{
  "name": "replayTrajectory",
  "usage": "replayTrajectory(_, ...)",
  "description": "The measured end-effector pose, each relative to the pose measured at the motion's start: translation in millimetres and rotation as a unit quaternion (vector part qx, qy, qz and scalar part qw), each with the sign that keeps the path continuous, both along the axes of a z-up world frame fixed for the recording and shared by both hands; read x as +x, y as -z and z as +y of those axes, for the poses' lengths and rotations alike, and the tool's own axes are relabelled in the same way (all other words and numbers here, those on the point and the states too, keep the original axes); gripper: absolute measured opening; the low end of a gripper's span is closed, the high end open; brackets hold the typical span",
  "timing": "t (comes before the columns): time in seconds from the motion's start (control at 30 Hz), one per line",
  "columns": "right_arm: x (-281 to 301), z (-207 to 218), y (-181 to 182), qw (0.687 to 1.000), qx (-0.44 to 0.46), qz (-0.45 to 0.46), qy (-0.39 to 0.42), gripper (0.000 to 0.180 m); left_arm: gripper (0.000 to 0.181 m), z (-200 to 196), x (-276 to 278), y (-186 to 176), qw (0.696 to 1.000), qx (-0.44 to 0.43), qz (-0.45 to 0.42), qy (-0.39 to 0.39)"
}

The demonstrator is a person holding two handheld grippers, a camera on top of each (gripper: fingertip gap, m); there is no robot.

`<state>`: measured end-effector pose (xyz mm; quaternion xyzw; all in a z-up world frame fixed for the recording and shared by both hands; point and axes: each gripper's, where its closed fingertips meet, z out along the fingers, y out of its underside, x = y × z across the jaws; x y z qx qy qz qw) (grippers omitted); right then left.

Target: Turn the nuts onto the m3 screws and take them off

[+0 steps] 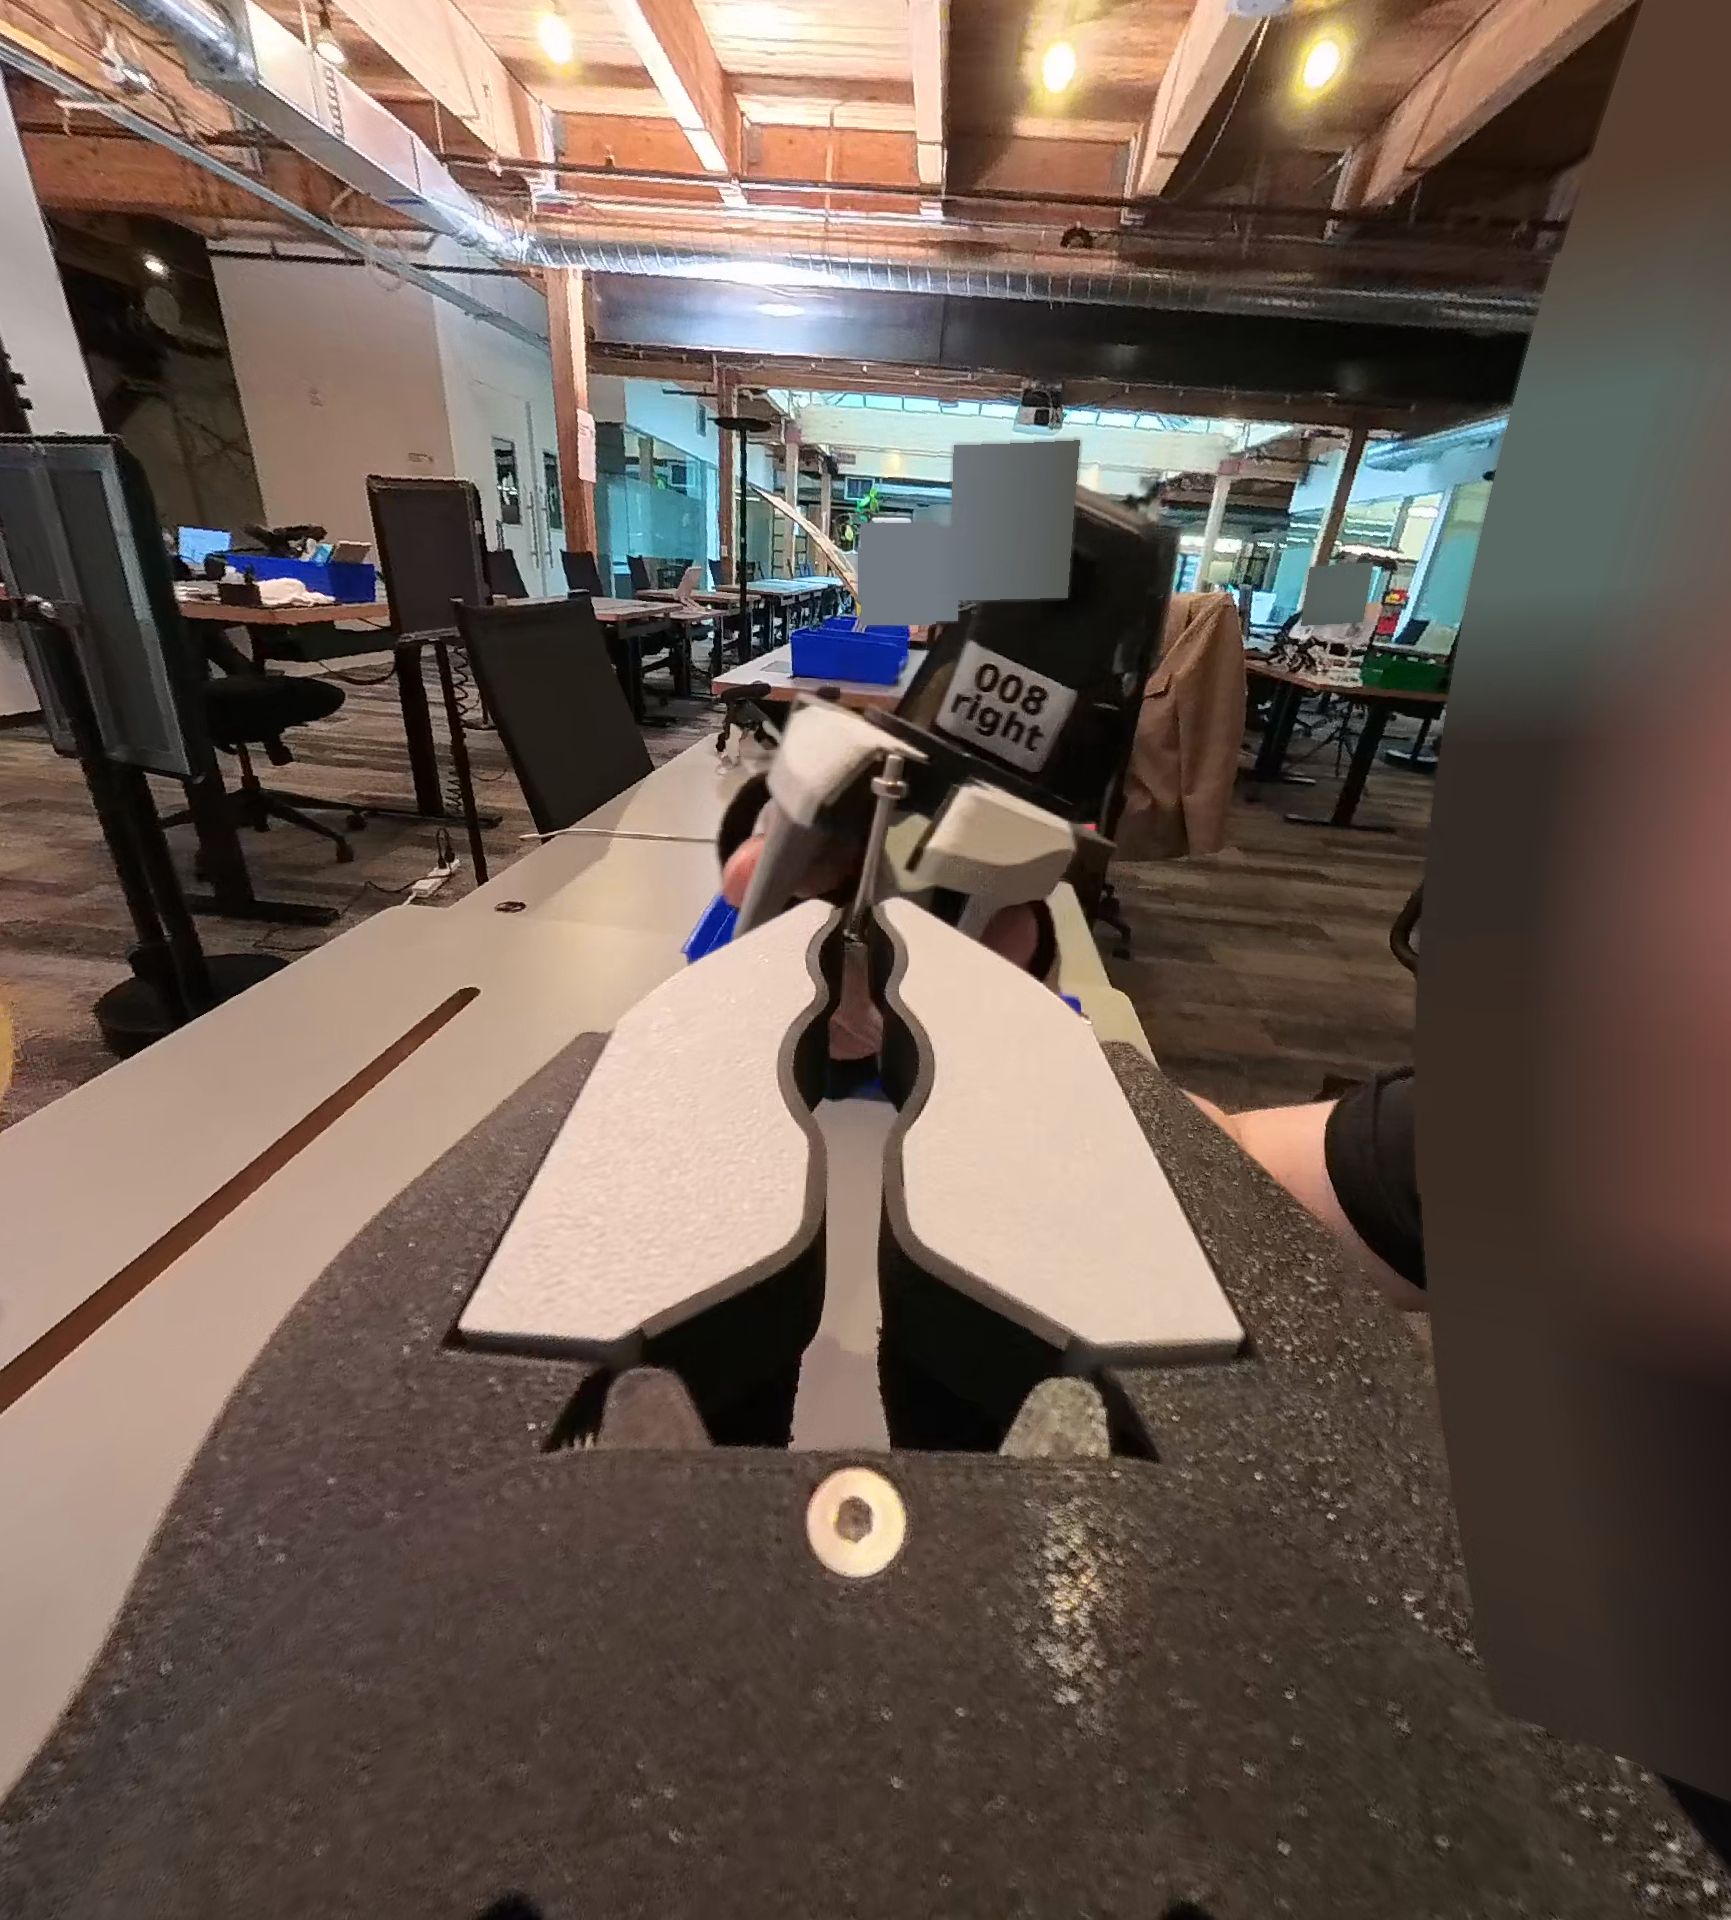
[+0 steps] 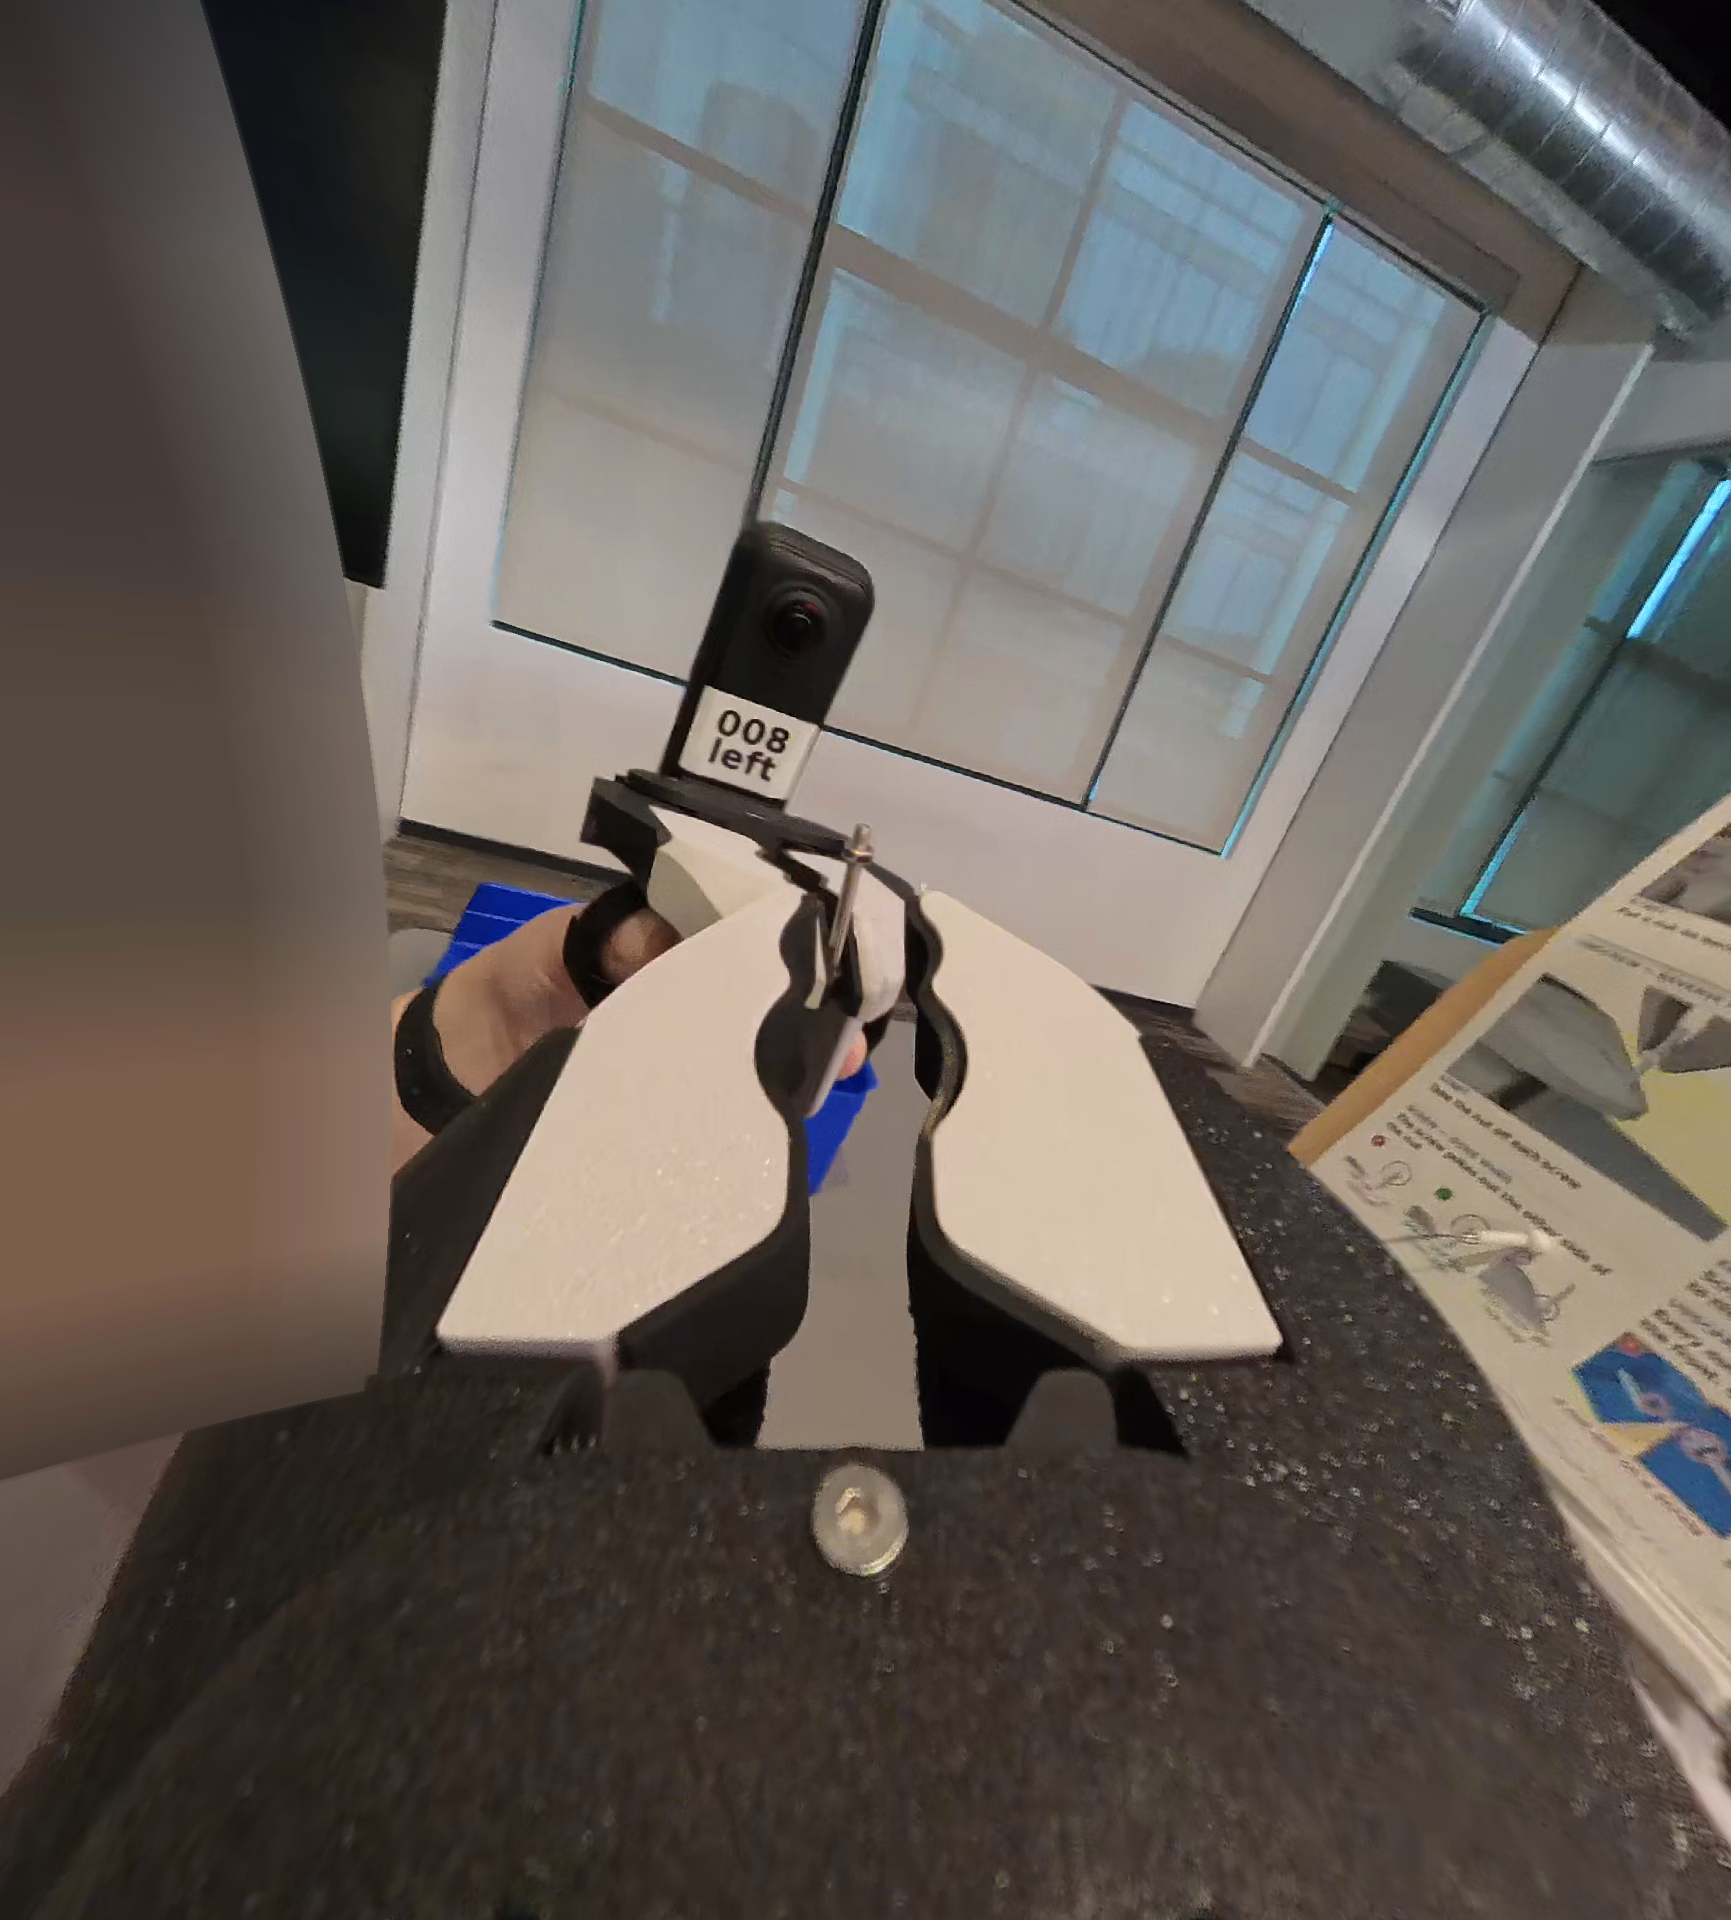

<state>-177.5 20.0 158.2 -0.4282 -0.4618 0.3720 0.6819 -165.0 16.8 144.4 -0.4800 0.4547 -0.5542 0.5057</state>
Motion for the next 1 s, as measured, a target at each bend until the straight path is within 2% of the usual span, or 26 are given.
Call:
replayTrajectory(0.27, -2.5, -2.3, 1.8, 1.0, -0.007, 0.0, -0.02, 0.004, 0.003, -2.3, 4.1, 2.6, 1.0, -0.001, 0.005, 0.007)
replayTrajectory(0.5, -2.9, -2.4, 1.5, 1.0, -0.012, 0.002, -0.025, 0.003, 0.004, -1.7, 4.7, 2.6, 1.0, -0.007, 0.002, 0.009)
replayTrajectory(0.73, 15.8, 14.1, -0.8, 0.997, -0.066, 0.026, -0.013, 0.002, 0.031, 5.9, 6.3, 9.1, 0.999, -0.003, 0.029, -0.022)
replayTrajectory(0.83, 43.1, 18.6, -2.6, 0.994, -0.099, 0.013, 0.046, 0.002, 0.031, 8.3, 1.6, 11.4, 0.998, 0.009, 0.051, -0.038)
replayTrajectory(0.9, 76.9, 17.8, -4.0, 0.986, -0.122, -0.011, 0.116, 0.002, 0.03, 18.6, -3.0, 13.8, 0.993, 0.033, 0.071, -0.087)
replayTrajectory(1.0, 155.6, 18.5, 10.5, 0.94, -0.184, -0.105, 0.268, 0.002, 0.029, 21.8, -5.3, 18.4, 0.984, 0.068, 0.109, -0.125)
